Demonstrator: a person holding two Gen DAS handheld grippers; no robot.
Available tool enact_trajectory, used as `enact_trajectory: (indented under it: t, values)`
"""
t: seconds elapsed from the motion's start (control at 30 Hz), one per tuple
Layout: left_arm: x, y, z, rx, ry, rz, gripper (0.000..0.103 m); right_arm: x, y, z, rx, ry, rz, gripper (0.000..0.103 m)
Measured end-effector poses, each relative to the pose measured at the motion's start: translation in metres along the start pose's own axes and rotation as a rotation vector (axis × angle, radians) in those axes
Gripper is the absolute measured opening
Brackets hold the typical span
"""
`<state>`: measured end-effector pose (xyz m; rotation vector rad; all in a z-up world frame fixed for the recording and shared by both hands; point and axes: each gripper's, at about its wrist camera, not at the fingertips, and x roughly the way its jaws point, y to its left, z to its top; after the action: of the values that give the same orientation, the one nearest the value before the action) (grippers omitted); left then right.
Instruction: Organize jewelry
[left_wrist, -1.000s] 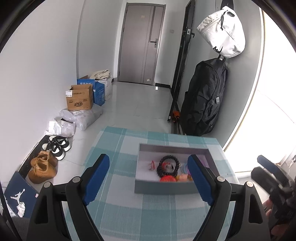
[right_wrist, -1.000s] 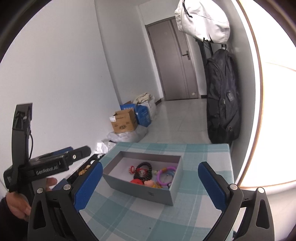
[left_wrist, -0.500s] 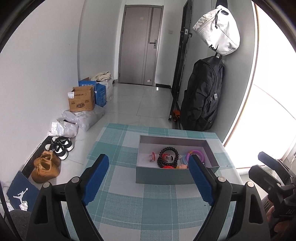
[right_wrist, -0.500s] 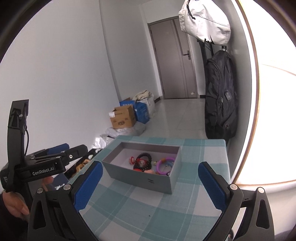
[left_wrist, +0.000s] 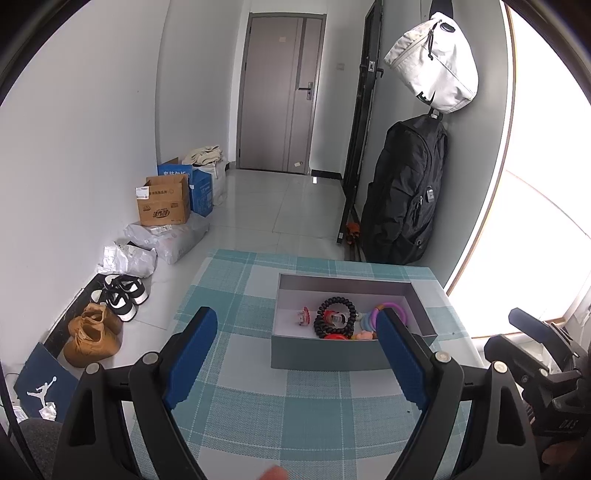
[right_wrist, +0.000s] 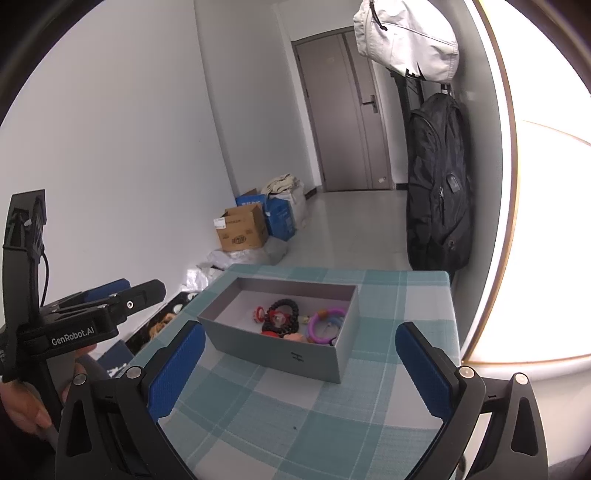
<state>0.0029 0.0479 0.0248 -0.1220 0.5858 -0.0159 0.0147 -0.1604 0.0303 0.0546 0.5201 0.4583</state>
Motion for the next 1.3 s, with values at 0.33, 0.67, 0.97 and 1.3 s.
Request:
enact_trajectory:
  t: [0.33,0.67,0.97,1.3]
  values:
    - [0.0009,-0.0015,-0.0006,-0.007,0.013,-0.009,0.085,0.0012,0.0012,-0.0013,-0.004,0.009,-0.001,0.103]
    - [0.0017,-0.0026,-0.0006,-0.010,0.015,-0.022,0.085,0.0023,0.0012,-0.0015,-0.005,0.013,0.000,0.103]
    - [0.0003,-0.0036,-0.0004,-0.013,0.006,-0.025,0.085,0.0028,0.0013,-0.0021,-0.008,0.017,-0.001,0.103]
    - [0.0002,-0.0035,0.0009,-0.019,0.008,-0.028,0.085,0.0029,0.0016,-0.0019,-0.009,0.017,-0.002,0.103]
